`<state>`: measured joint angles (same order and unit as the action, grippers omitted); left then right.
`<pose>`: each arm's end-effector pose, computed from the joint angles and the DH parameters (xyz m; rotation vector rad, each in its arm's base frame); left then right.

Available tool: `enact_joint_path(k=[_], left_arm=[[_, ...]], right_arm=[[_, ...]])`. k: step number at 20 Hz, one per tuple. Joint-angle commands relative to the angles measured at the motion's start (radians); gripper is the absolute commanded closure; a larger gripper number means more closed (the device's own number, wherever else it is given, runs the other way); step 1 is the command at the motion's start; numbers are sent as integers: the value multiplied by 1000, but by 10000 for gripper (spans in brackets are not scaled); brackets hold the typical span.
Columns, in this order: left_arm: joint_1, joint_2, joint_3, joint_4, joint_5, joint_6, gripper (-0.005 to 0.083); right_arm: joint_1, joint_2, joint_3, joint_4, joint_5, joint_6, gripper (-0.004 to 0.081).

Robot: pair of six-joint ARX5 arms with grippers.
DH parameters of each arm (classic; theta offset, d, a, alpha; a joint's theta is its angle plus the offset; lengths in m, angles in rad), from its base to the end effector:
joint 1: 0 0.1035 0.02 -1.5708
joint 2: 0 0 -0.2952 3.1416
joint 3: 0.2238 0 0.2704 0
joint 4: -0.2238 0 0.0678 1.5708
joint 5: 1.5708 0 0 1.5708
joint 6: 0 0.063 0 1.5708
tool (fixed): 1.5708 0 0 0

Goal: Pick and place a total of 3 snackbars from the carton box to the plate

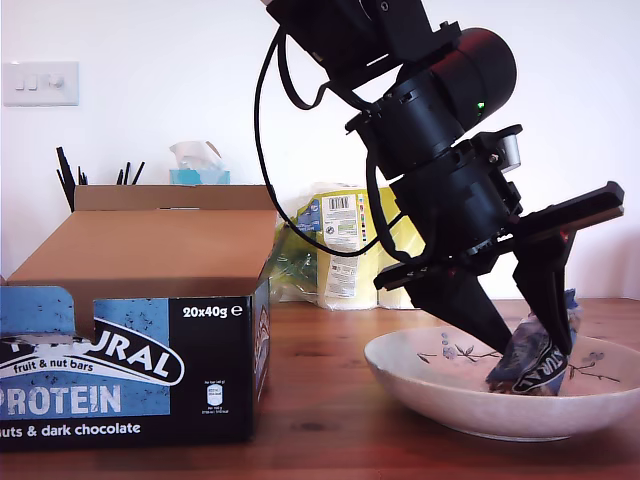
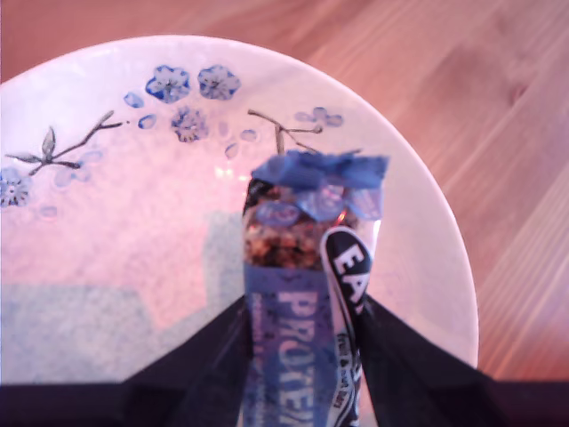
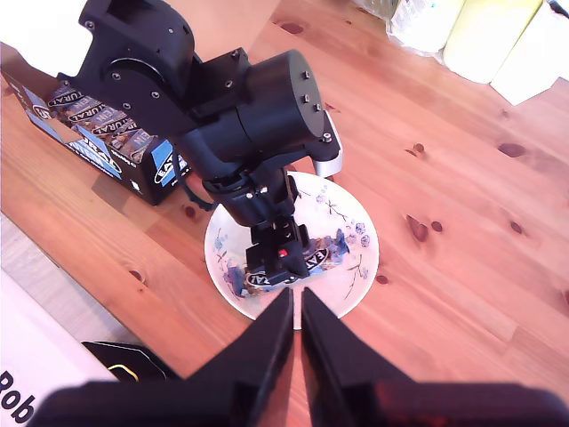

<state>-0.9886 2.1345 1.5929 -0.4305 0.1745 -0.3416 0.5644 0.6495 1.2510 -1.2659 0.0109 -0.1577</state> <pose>0.2701 -0.4301 0.1613 0.1234 1.1003 -0.8835 0.0606 0.0376 0.4001 -0.3392 0.6032 0.5840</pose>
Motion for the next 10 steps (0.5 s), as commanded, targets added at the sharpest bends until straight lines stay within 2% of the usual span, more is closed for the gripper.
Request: enact_joint_path(k=[1,8,10], left_arm=[[-12,25,-22,34,1,0,523],[-47,25,-22,36,8,0,517],[-49,25,-22,45,8,0,474]], right_arm=[[-2,-7,-6,6,0,0,783],[-2,-7,-6,6,0,0,783],[-2,-7,-6,6,0,0,783]])
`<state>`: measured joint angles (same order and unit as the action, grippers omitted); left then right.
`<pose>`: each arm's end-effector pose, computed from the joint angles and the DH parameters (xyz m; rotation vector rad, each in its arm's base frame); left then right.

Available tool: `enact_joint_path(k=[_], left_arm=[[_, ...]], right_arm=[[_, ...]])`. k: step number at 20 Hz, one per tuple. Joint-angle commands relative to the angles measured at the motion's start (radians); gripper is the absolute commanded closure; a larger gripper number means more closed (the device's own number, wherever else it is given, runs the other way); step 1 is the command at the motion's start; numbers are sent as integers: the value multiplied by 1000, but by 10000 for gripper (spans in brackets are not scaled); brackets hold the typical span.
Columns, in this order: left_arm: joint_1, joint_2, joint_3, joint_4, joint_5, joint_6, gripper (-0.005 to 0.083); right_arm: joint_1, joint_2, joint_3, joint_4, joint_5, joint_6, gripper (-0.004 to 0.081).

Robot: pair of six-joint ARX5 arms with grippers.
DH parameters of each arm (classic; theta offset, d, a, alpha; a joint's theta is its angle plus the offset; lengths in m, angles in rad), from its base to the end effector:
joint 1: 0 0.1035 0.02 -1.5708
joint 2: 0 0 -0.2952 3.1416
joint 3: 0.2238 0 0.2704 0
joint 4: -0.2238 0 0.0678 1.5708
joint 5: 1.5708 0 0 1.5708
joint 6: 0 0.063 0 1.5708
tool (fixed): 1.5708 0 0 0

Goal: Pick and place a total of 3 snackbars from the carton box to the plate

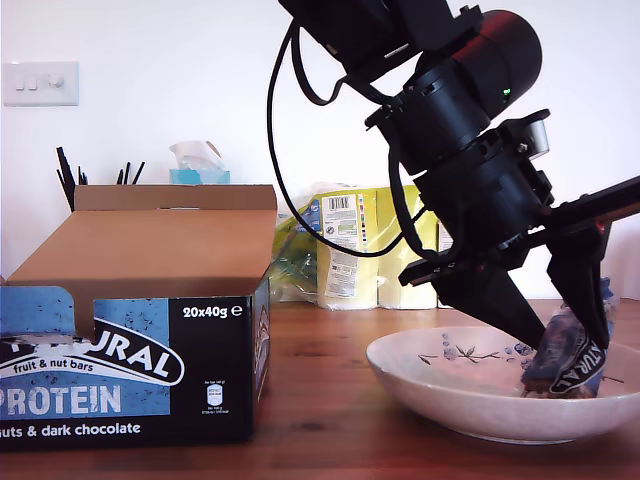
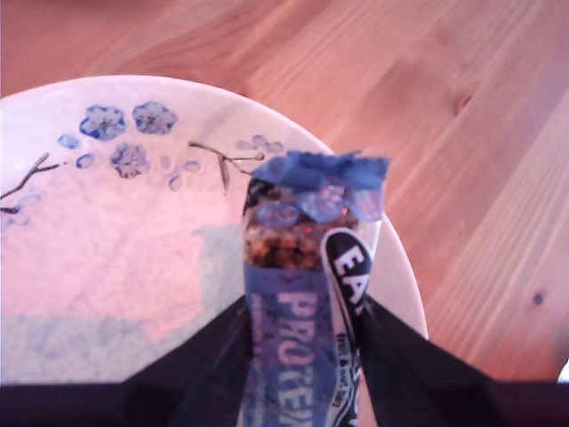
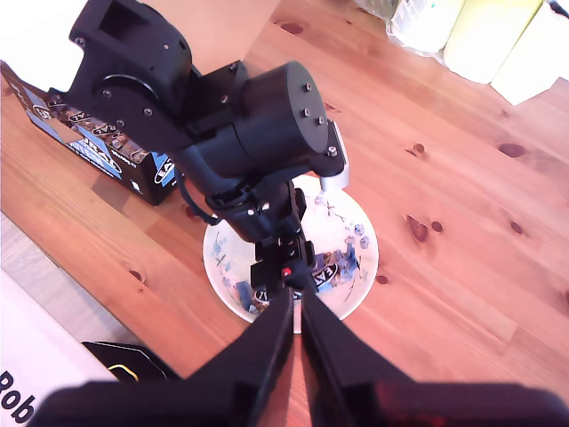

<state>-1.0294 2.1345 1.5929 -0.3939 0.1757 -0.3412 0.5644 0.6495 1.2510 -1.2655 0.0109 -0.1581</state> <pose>0.2542 -0.4441 0.1640 0.1289 1.0690 -0.9349 0.0606 0.0376 0.4001 -0.3395 0.6027 0.5841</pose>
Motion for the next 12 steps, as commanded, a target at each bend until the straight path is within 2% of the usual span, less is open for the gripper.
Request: enact_joint_path(k=[1,3,9,10,12], left_arm=[[-8,25,-22,10,6,0,429],[-6,25,-21,14,7,1,361],[-3,25,42,-10,7,14,368],[-2,24,63,-27,7,27,389],[2,23,131,-109,8,40,544]], right_arm=[[-2,-7,-6,6,0,0,783],[-2,-7,-6,6,0,0,783],[-2,-7,-6,5,0,0,783],[-2,-7,-6,5,0,-1,783],[-2,-7,-6,5,0,-7,783]])
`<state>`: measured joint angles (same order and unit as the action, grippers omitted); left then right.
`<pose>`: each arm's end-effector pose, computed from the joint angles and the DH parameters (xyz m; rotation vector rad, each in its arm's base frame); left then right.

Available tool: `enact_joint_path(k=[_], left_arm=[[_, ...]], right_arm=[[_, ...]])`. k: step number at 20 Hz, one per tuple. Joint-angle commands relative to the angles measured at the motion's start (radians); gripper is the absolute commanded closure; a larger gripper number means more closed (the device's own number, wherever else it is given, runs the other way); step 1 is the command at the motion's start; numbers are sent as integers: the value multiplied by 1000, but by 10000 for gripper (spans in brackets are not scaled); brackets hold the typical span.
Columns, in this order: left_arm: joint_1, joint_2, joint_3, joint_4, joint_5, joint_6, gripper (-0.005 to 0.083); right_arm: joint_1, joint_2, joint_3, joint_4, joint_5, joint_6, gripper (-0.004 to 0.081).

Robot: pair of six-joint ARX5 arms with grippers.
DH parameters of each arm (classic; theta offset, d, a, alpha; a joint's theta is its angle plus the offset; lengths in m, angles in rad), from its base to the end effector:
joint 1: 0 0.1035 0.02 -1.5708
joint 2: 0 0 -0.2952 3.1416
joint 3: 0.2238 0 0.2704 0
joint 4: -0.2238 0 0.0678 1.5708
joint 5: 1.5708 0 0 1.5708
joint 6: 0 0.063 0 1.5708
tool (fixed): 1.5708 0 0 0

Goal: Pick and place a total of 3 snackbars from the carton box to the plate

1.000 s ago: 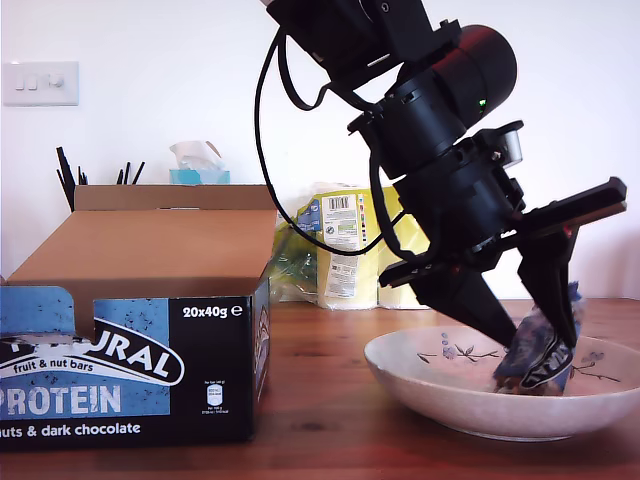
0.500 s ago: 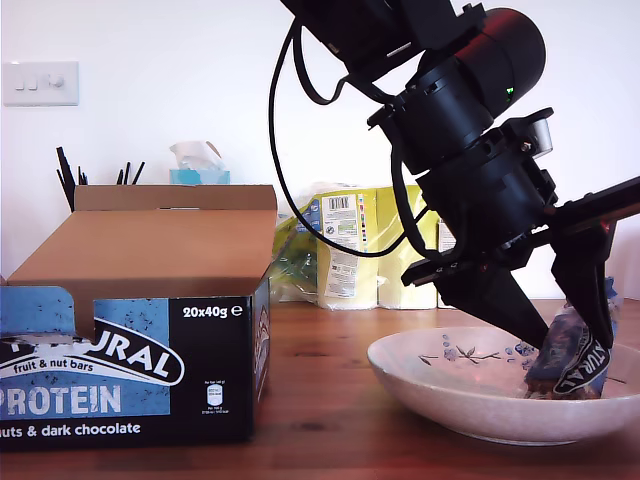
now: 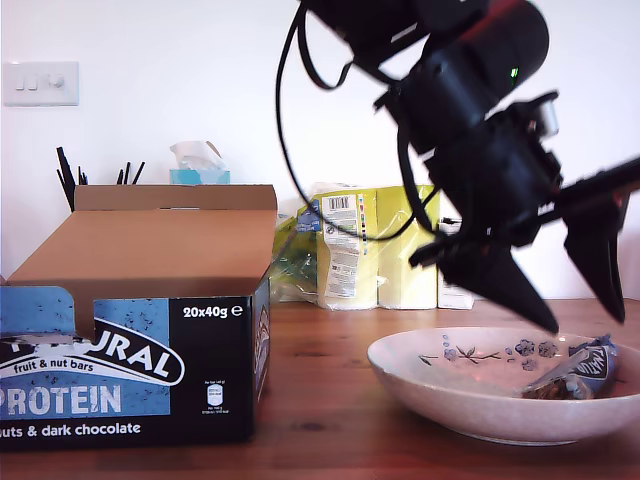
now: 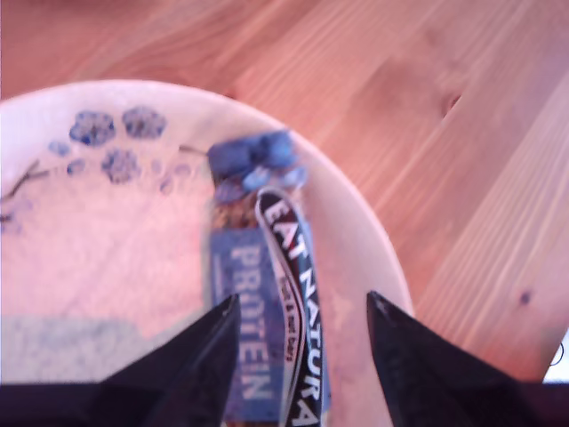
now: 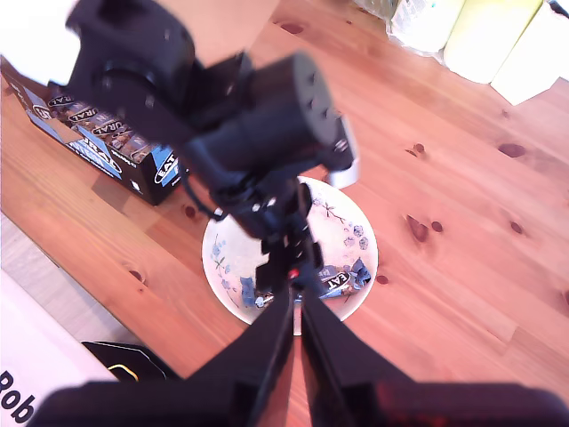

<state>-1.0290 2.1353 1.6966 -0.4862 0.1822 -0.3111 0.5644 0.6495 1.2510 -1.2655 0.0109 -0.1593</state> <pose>0.2585 -0.4516 0.1916 0.1463 1.0485 -0.9603 0.0606 0.0376 0.4001 -0.3406 0.6024 0.5845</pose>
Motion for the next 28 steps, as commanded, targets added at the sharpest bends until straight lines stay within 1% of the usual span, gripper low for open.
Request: enact_joint_path(k=[1,2,3,5,8,9,13,16,19,21,24,26,28], left_arm=[[3,21,72,-76,2,34,645],[6,11,109,-133,1,59,727],[7,-6,134,-179,-1,87,788],[7,-65,137,-214,-35,111,797],[8,-148,135,-271,-146,129,797],[10,-168,134,-282,-165,132,797],[33,-242,94,-290,-174,138,797],[62,-316,-18,-249,-181,137,797],[105,-432,-186,-168,-181,136,797],[154,-524,-306,-132,-181,135,797],[256,-654,-468,-113,-180,130,797],[319,-718,-556,-95,-179,129,797],[364,-744,-614,-84,-179,124,797]], right_arm=[[-2,-7,-6,5,0,-6,783],[-2,-7,-6,7,0,-6,783],[-2,-7,-6,12,0,-7,783],[-2,-7,-6,26,0,-7,783],[-2,-7,-8,44,0,-10,783],[-2,-8,-10,56,0,-14,783],[-2,-8,-53,141,-13,-28,783],[-2,-24,-119,228,-55,-40,783],[-2,-47,-188,292,-96,-40,783],[-3,-60,-227,315,-116,-40,783],[-3,-66,-256,335,-116,-40,783],[-3,-66,-257,347,-116,-40,783],[-3,-66,-257,370,-116,-40,783]])
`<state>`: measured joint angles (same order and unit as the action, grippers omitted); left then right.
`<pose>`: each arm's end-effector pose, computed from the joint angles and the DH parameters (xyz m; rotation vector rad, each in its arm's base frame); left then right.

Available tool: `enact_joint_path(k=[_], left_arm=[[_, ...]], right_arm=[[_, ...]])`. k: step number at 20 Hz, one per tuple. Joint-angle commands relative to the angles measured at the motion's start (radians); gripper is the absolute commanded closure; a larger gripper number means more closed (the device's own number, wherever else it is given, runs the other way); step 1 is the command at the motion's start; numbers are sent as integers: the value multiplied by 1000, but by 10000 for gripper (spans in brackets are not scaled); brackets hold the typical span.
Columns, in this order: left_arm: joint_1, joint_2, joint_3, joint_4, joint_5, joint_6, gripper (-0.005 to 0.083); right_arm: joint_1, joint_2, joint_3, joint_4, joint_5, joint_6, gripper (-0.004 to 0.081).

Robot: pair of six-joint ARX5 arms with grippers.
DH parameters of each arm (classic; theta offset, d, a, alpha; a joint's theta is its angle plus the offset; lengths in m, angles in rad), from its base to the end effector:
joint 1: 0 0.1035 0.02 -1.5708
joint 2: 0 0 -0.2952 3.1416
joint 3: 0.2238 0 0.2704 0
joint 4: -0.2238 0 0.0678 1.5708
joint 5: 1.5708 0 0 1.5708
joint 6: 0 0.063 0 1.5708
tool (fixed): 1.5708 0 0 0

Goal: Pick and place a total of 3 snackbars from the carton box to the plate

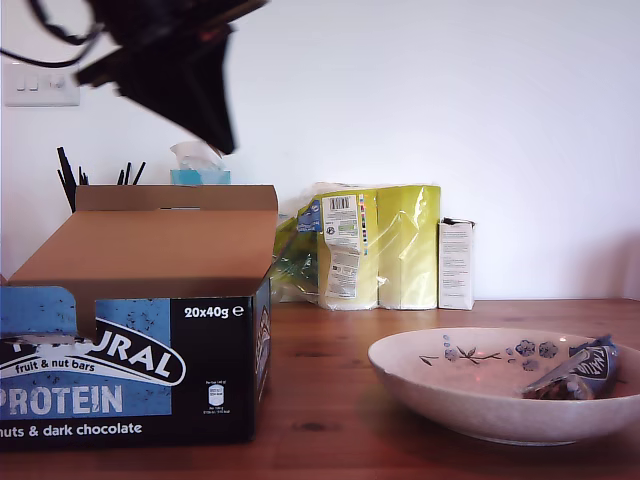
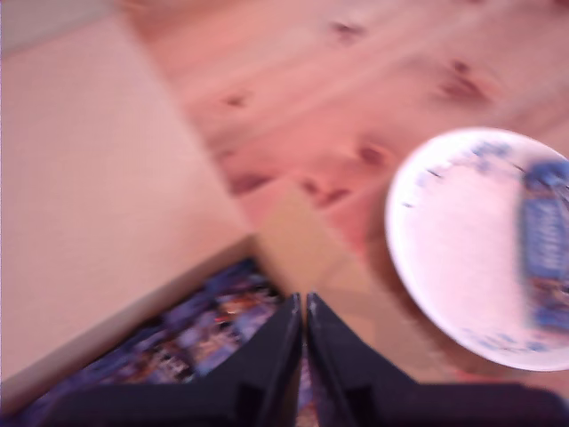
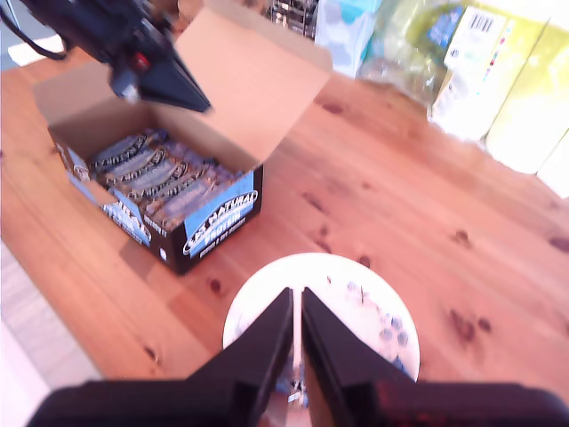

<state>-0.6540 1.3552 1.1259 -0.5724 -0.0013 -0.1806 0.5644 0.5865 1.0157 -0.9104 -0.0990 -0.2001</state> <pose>0.2526 -0.1935 0.2964 0.0967 0.8223 -0.5432 0.0850 0.0612 0.3708 -0.3021 0.4109 0.6972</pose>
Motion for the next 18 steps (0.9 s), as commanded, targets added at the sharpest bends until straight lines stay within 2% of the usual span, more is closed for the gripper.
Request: enact_joint_path(k=[1,5,9,10,12,13,16,18], left_arm=[[6,38,-55,-11,6,-7,797],[41,74,-80,-33,21,-38,797],[81,104,-82,-63,92,-95,795],[93,129,-82,-64,127,-109,741],[113,186,-82,-54,217,-109,515],[121,215,-82,-38,257,-109,437],[131,293,-82,14,348,-109,432],[142,334,-82,36,372,-111,432]], right_arm=[[-3,-3,-22,25,-5,2,783],[-3,0,-22,34,-2,2,783],[-3,0,-22,35,-2,1,783],[-3,0,-22,35,-3,1,783],[-3,0,-22,34,-2,1,783],[-3,0,-22,34,-2,1,783],[-3,0,-22,29,2,1,783],[-3,0,-22,28,3,1,783]])
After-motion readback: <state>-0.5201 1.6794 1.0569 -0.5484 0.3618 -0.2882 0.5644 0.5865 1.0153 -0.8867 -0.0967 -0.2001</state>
